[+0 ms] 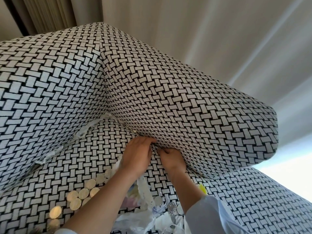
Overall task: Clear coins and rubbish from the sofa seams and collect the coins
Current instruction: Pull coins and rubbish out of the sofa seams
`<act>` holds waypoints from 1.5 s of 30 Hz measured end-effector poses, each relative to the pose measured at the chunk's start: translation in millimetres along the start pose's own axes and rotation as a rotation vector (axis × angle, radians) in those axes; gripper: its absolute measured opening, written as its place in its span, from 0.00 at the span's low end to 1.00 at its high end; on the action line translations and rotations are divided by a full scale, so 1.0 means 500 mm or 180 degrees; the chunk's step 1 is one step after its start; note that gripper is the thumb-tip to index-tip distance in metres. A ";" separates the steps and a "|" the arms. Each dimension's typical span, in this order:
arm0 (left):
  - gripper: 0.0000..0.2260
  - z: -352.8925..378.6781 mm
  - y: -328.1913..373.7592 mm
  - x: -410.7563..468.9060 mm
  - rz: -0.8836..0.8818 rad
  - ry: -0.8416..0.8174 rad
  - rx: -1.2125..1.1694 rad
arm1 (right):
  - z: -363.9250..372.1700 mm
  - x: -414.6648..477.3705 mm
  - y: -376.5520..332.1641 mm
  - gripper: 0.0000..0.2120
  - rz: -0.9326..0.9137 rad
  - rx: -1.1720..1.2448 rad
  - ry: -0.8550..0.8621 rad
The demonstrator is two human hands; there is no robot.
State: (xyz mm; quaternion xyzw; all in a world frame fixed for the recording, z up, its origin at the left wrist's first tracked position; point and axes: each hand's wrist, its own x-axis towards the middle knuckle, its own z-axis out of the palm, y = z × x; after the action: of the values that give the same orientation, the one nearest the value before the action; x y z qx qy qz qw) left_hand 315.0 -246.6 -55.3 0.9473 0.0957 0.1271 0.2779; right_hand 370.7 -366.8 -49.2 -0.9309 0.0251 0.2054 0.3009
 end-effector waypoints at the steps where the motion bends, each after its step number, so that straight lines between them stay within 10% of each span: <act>1: 0.16 0.003 -0.001 0.000 0.0024 -0.0001 0.0083 | 0.000 0.002 0.001 0.17 0.0003 0.0003 0.0016; 21: 0.21 0.002 0.003 -0.007 -0.0107 -0.0017 0.0116 | 0.013 0.009 -0.003 0.21 0.0033 -0.0477 0.0327; 37: 0.28 -0.046 0.004 -0.030 -0.0443 -0.0712 -0.0534 | -0.035 -0.059 0.031 0.09 -0.0988 0.1627 -0.0386; 45: 0.24 -0.065 0.000 -0.047 -0.0880 -0.0654 -0.1107 | -0.043 -0.103 0.045 0.20 -0.1206 0.0607 -0.0315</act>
State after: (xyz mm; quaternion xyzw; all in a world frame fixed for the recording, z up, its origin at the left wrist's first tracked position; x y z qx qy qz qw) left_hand 283.1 -236.3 -33.4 0.8711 0.1722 0.0054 0.4599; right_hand 327.7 -401.3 -25.1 -0.8751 -0.1458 0.1874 0.4216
